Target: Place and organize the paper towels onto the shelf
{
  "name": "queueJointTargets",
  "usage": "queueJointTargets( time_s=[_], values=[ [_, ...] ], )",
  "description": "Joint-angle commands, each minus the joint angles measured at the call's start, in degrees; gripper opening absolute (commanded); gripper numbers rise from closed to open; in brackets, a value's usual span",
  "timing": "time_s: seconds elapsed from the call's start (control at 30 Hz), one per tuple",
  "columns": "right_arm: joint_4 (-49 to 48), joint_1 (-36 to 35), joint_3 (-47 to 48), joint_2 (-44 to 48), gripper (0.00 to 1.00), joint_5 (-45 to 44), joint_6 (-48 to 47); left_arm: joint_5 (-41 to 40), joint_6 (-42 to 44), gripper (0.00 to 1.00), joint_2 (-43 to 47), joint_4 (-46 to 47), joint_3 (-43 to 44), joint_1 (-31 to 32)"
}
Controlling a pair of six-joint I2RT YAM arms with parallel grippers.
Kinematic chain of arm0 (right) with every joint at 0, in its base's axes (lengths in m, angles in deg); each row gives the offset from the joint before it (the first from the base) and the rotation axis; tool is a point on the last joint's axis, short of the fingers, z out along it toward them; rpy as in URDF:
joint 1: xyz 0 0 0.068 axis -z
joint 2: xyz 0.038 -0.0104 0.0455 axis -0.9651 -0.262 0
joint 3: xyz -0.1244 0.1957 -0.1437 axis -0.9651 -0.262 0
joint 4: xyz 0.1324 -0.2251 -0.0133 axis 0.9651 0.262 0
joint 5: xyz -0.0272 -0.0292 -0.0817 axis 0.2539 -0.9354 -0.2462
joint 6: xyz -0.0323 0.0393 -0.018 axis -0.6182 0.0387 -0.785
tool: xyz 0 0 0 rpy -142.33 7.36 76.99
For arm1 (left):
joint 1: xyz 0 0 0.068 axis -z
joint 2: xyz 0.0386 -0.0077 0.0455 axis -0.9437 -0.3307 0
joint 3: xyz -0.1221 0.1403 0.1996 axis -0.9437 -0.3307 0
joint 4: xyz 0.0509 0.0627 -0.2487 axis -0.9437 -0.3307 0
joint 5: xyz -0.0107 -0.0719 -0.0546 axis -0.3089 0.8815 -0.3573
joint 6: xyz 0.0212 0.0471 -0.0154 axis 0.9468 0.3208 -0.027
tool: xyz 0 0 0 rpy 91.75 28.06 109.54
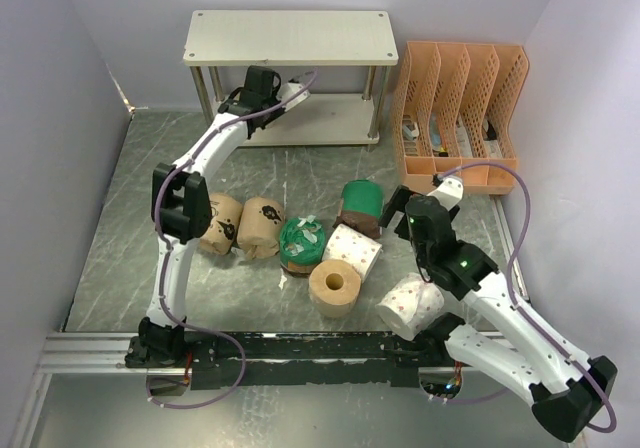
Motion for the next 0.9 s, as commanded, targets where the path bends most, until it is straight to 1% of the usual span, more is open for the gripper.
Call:
queueJointTargets(
  time_s=[0.0,0.17,0.37,0.47,0.6,0.73,0.87],
  values=[
    [0.01,0.56,1.6,2.49,0.92,-3.73,-3.99,-2.99,1.85,0.16,-1.38,3.34,1.37,-2.4],
    [-0.66,0.66,0.7,3.12,0.93,-4.19,-5.59,-3.67,2.87,0.19,-4.08,3.4,4.07,-4.53],
    [-1.21,0.82,-0.46,2.9,0.93,-4.23,-5.8,-4.12,3.79,0.21,-3.89,3.23,3.84,-4.7],
    [-1.78,0.8,-0.66,2.77,0.93,-3.92,-5.96,-4.3,3.85,0.24,-2.72,2.83,2.95,-4.66],
    [-2.31,0.96,-0.75,2.54,0.93,-3.45,-5.97,-3.89,2.98,0.33,-0.08,1.23,2.77,-4.66],
    [-2.86,1.0,-1.32,3.1,0.93,-2.58,-5.56,-3.67,2.92,0.34,2.59,-0.59,2.29,-4.66],
    [-2.7,1.09,-1.89,4.3,0.93,-1.22,-5.45,-3.78,4.06,0.34,5.58,-0.43,-1.38,-4.66]
  ],
)
